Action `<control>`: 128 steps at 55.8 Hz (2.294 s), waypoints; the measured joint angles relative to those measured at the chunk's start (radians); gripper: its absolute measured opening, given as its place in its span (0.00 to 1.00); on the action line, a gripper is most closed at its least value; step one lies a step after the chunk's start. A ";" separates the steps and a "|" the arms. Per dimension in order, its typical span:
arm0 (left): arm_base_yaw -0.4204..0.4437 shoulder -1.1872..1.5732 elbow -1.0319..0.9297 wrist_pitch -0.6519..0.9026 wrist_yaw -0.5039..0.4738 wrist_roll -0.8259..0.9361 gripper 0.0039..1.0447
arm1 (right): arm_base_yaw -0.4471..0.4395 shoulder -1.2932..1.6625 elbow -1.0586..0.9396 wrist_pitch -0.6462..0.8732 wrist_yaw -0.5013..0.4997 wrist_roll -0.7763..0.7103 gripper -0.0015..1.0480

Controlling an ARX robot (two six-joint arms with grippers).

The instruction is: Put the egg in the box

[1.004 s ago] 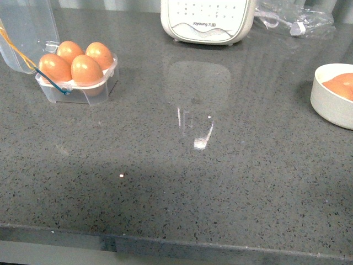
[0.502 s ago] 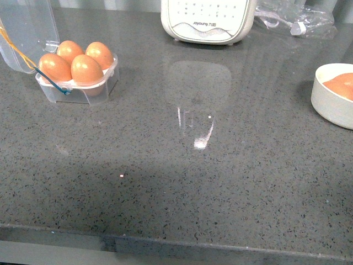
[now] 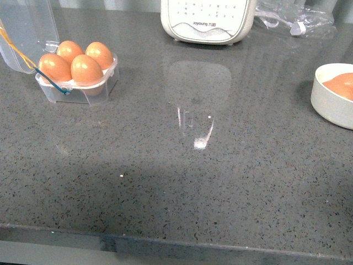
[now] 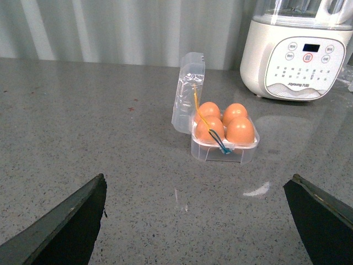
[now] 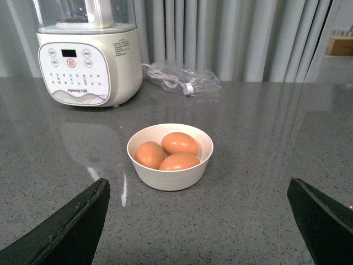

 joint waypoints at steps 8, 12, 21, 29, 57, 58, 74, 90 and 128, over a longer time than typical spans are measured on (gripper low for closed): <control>-0.016 0.027 0.014 -0.050 -0.051 -0.011 0.94 | 0.000 0.000 0.000 0.000 0.000 0.000 0.93; -0.050 0.180 0.115 -0.309 -0.214 -0.045 0.94 | 0.000 0.000 0.000 0.000 0.000 0.000 0.93; -0.037 0.248 0.145 -0.405 -0.223 -0.069 0.94 | 0.000 0.001 0.000 0.000 0.000 0.000 0.93; -0.019 0.267 0.170 -0.354 -0.206 -0.087 0.94 | 0.000 0.000 0.000 0.000 0.000 0.000 0.93; 0.179 0.989 0.309 0.392 -0.127 0.059 0.94 | 0.000 0.000 0.000 0.000 0.000 0.000 0.93; 0.182 1.007 0.316 0.402 -0.127 0.065 0.94 | 0.000 0.000 0.000 0.000 0.000 0.000 0.93; 0.172 1.326 0.494 0.458 -0.081 0.074 0.94 | 0.000 0.000 0.000 0.000 0.000 0.000 0.93; 0.167 1.524 0.738 0.465 -0.065 0.074 0.94 | 0.000 0.000 0.000 0.000 0.000 0.000 0.93; -0.014 1.429 0.792 0.340 0.009 -0.039 0.94 | 0.000 0.000 0.000 0.000 0.000 0.000 0.93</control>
